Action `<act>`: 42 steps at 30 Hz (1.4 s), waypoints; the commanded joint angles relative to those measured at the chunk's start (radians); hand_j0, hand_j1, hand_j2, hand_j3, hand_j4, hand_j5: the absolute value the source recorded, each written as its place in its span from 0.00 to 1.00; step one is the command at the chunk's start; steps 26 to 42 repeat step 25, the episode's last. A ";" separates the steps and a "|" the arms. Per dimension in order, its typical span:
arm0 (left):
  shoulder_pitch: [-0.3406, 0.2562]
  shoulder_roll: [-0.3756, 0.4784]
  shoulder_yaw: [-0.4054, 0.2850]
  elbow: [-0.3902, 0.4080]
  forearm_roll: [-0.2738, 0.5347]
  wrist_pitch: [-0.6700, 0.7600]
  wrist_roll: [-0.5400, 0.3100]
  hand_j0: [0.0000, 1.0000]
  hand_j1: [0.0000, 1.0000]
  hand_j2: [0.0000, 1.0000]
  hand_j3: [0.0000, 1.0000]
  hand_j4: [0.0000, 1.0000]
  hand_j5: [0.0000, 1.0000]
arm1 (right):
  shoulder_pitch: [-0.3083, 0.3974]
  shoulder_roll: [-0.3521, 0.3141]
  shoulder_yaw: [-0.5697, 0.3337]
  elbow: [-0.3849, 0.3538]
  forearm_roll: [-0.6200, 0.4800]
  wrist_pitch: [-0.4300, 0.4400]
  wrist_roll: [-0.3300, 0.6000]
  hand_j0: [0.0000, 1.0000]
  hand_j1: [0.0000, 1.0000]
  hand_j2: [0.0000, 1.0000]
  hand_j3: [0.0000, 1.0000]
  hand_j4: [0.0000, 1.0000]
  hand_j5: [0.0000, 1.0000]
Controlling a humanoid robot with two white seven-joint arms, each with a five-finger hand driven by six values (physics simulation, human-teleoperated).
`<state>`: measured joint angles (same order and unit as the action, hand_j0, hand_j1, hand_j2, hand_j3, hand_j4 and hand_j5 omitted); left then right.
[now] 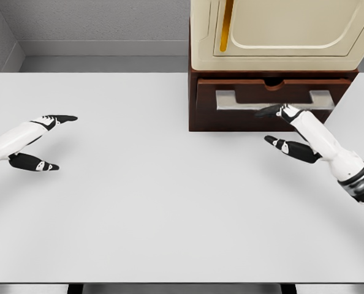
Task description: Put the switch into the drawer with left arm, and close the drawer with right arm
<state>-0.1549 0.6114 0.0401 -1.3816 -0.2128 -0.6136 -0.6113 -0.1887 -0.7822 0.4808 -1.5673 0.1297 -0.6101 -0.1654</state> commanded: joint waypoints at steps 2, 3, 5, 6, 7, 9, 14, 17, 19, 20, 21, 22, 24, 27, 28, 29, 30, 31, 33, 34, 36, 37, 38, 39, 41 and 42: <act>0.000 0.002 0.003 -0.001 0.009 0.003 0.000 1.00 1.00 1.00 1.00 1.00 1.00 | -0.002 0.001 0.007 0.024 -0.009 -0.001 0.000 0.70 0.70 0.70 0.70 0.70 0.70; -0.002 0.002 0.003 -0.001 0.009 0.003 0.000 1.00 1.00 1.00 1.00 1.00 1.00 | -0.003 0.001 0.007 0.030 -0.009 -0.001 -0.002 0.70 0.70 0.70 0.70 0.70 0.70; 0.000 0.001 0.004 -0.001 0.009 0.003 0.000 1.00 1.00 1.00 1.00 1.00 1.00 | -0.017 0.001 0.007 0.033 -0.010 -0.001 -0.002 0.70 0.70 0.70 0.70 0.70 0.70; 0.000 0.001 0.003 -0.001 0.007 0.003 0.000 1.00 1.00 1.00 1.00 1.00 1.00 | -0.017 0.001 0.007 0.036 -0.012 -0.001 -0.002 0.70 0.70 0.70 0.70 0.70 0.70; -0.002 0.002 0.003 -0.001 0.009 0.003 0.000 1.00 1.00 1.00 1.00 1.00 1.00 | -0.026 0.001 0.007 0.038 -0.012 -0.001 -0.002 0.70 0.70 0.70 0.70 0.70 0.70; -0.002 0.001 0.003 -0.001 0.007 0.003 0.000 1.00 1.00 1.00 1.00 1.00 1.00 | -0.032 0.001 0.007 0.046 -0.012 -0.001 -0.002 0.70 0.70 0.70 0.70 0.70 0.70; -0.002 0.001 0.004 -0.001 0.007 0.003 0.000 1.00 1.00 1.00 1.00 1.00 1.00 | -0.054 0.001 0.007 0.062 -0.012 -0.001 -0.002 0.70 0.70 0.70 0.70 0.70 0.70; -0.002 0.001 0.004 -0.001 0.007 0.003 0.000 1.00 1.00 1.00 1.00 1.00 1.00 | -0.040 -0.008 0.007 0.038 -0.010 -0.001 -0.002 0.72 0.72 0.72 0.72 0.72 0.72; 0.000 0.001 0.004 -0.001 0.009 0.003 0.000 1.00 1.00 1.00 1.00 1.00 1.00 | 0.009 -0.064 0.005 -0.017 -0.008 -0.001 -0.002 0.73 0.73 0.73 0.73 0.73 0.73; 0.000 0.001 0.004 -0.001 0.009 0.003 0.000 1.00 1.00 1.00 1.00 1.00 1.00 | 0.020 -0.098 0.004 -0.034 -0.010 -0.001 -0.002 0.73 0.73 0.73 0.73 0.73 0.73; 0.000 0.001 0.004 -0.001 0.007 0.003 0.000 1.00 1.00 1.00 1.00 1.00 1.00 | 0.034 -0.112 0.004 -0.045 -0.010 -0.001 -0.002 0.73 0.73 0.73 0.73 0.73 0.73; 0.000 0.001 0.004 0.001 0.009 0.003 0.000 1.00 1.00 1.00 1.00 1.00 1.00 | 0.051 -0.124 0.001 -0.048 -0.012 -0.001 -0.002 0.72 0.72 0.72 0.72 0.72 0.72; 0.000 0.001 0.009 0.001 0.009 0.003 0.000 1.00 1.00 1.00 1.00 1.00 1.00 | 0.083 -0.179 -0.004 -0.086 -0.013 -0.001 -0.003 0.72 0.72 0.72 0.72 0.72 0.72; 0.008 0.001 0.012 0.001 0.009 0.003 0.000 1.00 1.00 1.00 1.00 1.00 1.00 | 0.109 -0.196 -0.011 -0.103 -0.013 -0.001 -0.003 0.72 0.72 0.72 0.72 0.72 0.72; 0.008 0.001 0.012 0.001 0.009 0.003 0.000 1.00 1.00 1.00 1.00 1.00 1.00 | 0.109 -0.196 -0.011 -0.103 -0.013 -0.001 -0.003 0.72 0.72 0.72 0.72 0.72 0.72; 0.008 0.001 0.012 0.001 0.009 0.003 0.000 1.00 1.00 1.00 1.00 1.00 1.00 | 0.109 -0.196 -0.011 -0.103 -0.013 -0.001 -0.003 0.72 0.72 0.72 0.72 0.72 0.72; 0.008 0.001 0.012 0.001 0.009 0.003 0.000 1.00 1.00 1.00 1.00 1.00 1.00 | 0.109 -0.196 -0.011 -0.103 -0.013 -0.001 -0.003 0.72 0.72 0.72 0.72 0.72 0.72; 0.008 0.001 0.012 0.001 0.009 0.003 0.000 1.00 1.00 1.00 1.00 1.00 1.00 | 0.109 -0.196 -0.011 -0.103 -0.013 -0.001 -0.003 0.72 0.72 0.72 0.72 0.72 0.72; 0.008 0.001 0.012 0.001 0.009 0.003 0.000 1.00 1.00 1.00 1.00 1.00 1.00 | 0.109 -0.196 -0.011 -0.103 -0.013 -0.001 -0.003 0.72 0.72 0.72 0.72 0.72 0.72; 0.008 0.001 0.012 0.001 0.009 0.003 0.000 1.00 1.00 1.00 1.00 1.00 1.00 | 0.109 -0.196 -0.011 -0.103 -0.013 -0.001 -0.003 0.72 0.72 0.72 0.72 0.72 0.72; 0.008 0.001 0.012 0.001 0.009 0.003 0.000 1.00 1.00 1.00 1.00 1.00 1.00 | 0.109 -0.196 -0.011 -0.103 -0.013 -0.001 -0.003 0.72 0.72 0.72 0.72 0.72 0.72; 0.008 0.001 0.012 0.001 0.009 0.003 0.000 1.00 1.00 1.00 1.00 1.00 1.00 | 0.109 -0.196 -0.011 -0.103 -0.013 -0.001 -0.003 0.72 0.72 0.72 0.72 0.72 0.72; 0.008 0.001 0.012 0.001 0.009 0.003 0.000 1.00 1.00 1.00 1.00 1.00 1.00 | 0.109 -0.196 -0.011 -0.103 -0.013 -0.001 -0.003 0.72 0.72 0.72 0.72 0.72 0.72; 0.008 0.001 0.012 0.001 0.009 0.003 0.000 1.00 1.00 1.00 1.00 1.00 1.00 | 0.109 -0.196 -0.011 -0.103 -0.013 -0.001 -0.003 0.72 0.72 0.72 0.72 0.72 0.72; 0.008 0.001 0.012 0.001 0.009 0.003 0.000 1.00 1.00 1.00 1.00 1.00 1.00 | 0.109 -0.196 -0.011 -0.103 -0.013 -0.001 -0.003 0.72 0.72 0.72 0.72 0.72 0.72; 0.008 0.001 0.012 0.001 0.009 0.003 0.000 1.00 1.00 1.00 1.00 1.00 1.00 | 0.109 -0.196 -0.011 -0.103 -0.013 -0.001 -0.003 0.72 0.72 0.72 0.72 0.72 0.72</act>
